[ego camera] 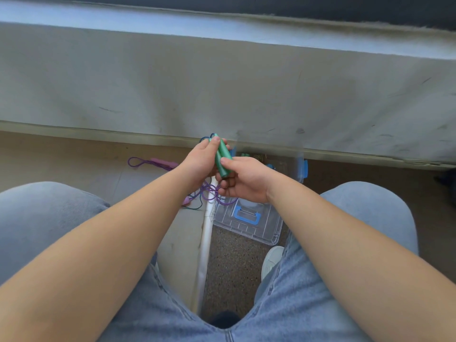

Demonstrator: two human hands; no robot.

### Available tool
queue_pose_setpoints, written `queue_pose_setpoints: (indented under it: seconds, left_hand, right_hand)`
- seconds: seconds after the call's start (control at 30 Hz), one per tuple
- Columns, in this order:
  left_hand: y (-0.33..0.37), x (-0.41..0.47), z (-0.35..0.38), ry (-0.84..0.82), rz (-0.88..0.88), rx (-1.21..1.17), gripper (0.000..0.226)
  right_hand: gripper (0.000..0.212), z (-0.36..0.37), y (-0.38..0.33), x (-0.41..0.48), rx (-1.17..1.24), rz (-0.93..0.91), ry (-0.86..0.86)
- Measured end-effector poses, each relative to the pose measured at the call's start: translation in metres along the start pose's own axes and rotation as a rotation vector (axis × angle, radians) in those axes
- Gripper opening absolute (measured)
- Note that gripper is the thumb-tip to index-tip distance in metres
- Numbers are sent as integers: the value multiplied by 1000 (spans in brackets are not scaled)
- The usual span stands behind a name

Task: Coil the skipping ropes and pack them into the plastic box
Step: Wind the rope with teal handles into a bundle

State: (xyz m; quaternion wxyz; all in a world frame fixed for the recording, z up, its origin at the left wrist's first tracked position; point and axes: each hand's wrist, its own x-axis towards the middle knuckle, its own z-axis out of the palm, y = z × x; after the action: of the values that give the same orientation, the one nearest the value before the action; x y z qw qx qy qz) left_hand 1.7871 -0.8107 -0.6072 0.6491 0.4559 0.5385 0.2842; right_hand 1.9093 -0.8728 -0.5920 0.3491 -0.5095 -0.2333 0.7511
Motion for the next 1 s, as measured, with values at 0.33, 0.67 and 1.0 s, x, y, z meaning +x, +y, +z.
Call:
queue_pose_setpoints:
  seconds: [0.33, 0.67, 1.0]
  left_hand:
    - [-2, 5, -30, 235, 468, 494, 23]
    - [-12, -10, -10, 141, 316, 687, 35]
    - [-8, -27, -6, -420, 419, 1689, 30]
  right_hand:
    - [17, -9, -13, -14, -7, 60, -275]
    - [15, -2, -18, -3, -59, -118, -58]
    - [9, -9, 10, 10, -1659, -261, 287]
